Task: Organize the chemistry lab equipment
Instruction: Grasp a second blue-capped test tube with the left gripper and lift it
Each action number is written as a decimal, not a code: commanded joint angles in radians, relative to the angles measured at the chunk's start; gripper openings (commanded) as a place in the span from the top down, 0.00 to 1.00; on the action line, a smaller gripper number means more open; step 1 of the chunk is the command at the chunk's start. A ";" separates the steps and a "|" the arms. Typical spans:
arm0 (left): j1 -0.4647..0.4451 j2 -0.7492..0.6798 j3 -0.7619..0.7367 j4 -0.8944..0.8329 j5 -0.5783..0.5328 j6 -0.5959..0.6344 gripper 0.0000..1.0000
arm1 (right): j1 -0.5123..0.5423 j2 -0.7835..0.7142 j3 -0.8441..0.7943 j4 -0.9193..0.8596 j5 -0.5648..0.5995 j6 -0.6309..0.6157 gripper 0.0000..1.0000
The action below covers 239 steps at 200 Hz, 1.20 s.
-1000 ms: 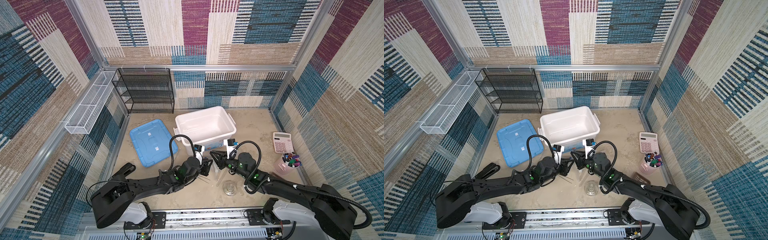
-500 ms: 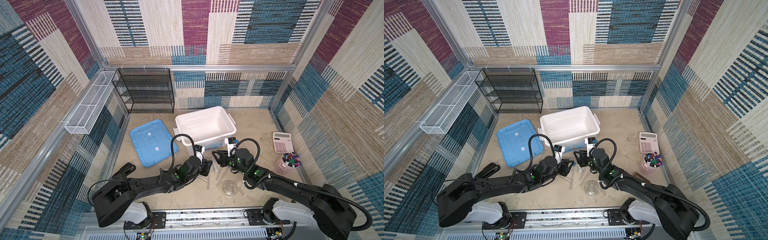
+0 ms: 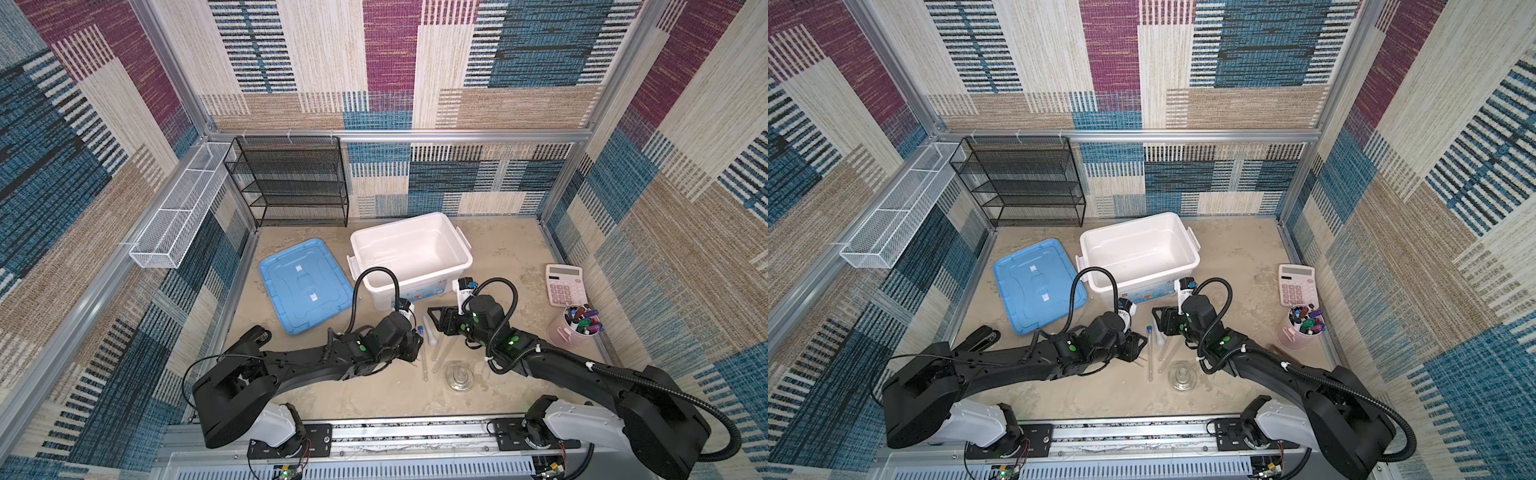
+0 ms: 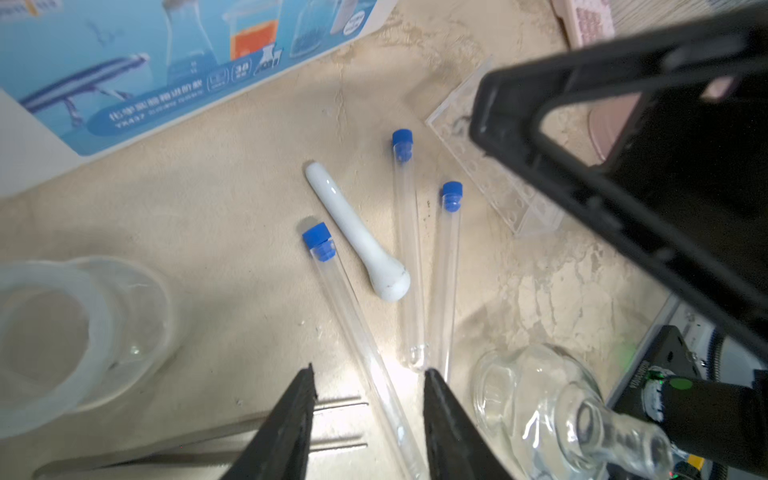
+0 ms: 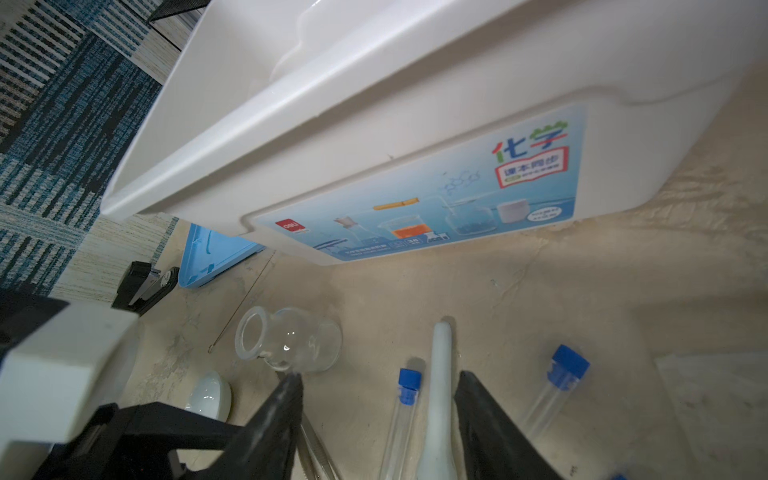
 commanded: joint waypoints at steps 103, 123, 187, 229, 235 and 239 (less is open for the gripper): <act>-0.045 0.191 0.222 -0.328 -0.020 -0.089 0.58 | -0.049 -0.053 0.021 -0.067 0.032 -0.026 0.26; -0.050 0.220 0.250 -0.345 -0.027 -0.083 0.59 | -0.065 -0.071 0.018 -0.079 0.026 -0.039 0.21; -0.053 0.309 0.331 -0.415 -0.037 -0.072 0.67 | -0.119 -0.130 -0.013 -0.089 0.004 -0.055 0.17; -0.053 0.333 0.351 -0.440 -0.035 -0.081 0.68 | -0.135 -0.136 -0.016 -0.097 -0.009 -0.070 0.17; -0.052 0.336 0.353 -0.441 -0.033 -0.080 0.68 | -0.137 -0.136 -0.015 -0.098 -0.010 -0.070 0.17; -0.054 0.338 0.354 -0.441 -0.034 -0.081 0.68 | -0.139 -0.136 -0.016 -0.096 -0.012 -0.070 0.17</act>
